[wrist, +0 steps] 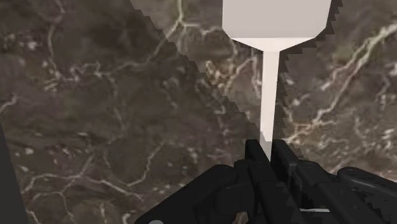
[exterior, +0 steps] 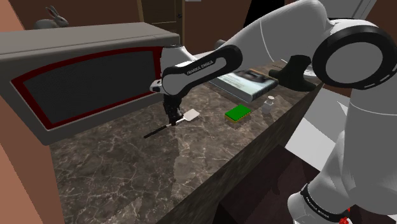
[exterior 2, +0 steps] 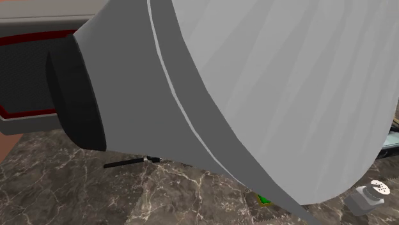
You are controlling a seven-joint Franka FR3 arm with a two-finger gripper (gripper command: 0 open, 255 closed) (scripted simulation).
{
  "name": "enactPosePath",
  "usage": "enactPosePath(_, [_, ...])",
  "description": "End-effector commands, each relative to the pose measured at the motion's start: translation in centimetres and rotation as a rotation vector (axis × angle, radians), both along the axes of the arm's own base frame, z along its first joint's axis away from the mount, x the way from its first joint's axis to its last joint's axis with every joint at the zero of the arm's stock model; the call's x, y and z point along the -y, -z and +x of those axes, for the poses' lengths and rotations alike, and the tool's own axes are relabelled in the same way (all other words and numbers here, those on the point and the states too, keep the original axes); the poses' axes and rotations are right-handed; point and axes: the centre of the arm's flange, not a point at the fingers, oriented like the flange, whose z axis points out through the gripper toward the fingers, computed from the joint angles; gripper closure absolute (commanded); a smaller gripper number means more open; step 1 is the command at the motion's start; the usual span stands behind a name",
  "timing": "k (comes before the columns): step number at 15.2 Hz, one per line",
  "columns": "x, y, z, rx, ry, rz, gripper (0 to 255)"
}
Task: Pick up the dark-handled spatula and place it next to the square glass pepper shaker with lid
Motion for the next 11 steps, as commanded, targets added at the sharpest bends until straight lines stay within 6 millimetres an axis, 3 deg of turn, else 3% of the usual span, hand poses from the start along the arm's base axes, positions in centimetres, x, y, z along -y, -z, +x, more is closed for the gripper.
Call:
enactPosePath(1, [0.0, -0.9, 0.0, 0.0, 0.0, 0.0, 255])
enactPosePath(11, [0.0, -6.1, 0.0, 0.0, 0.0, 0.0, 255])
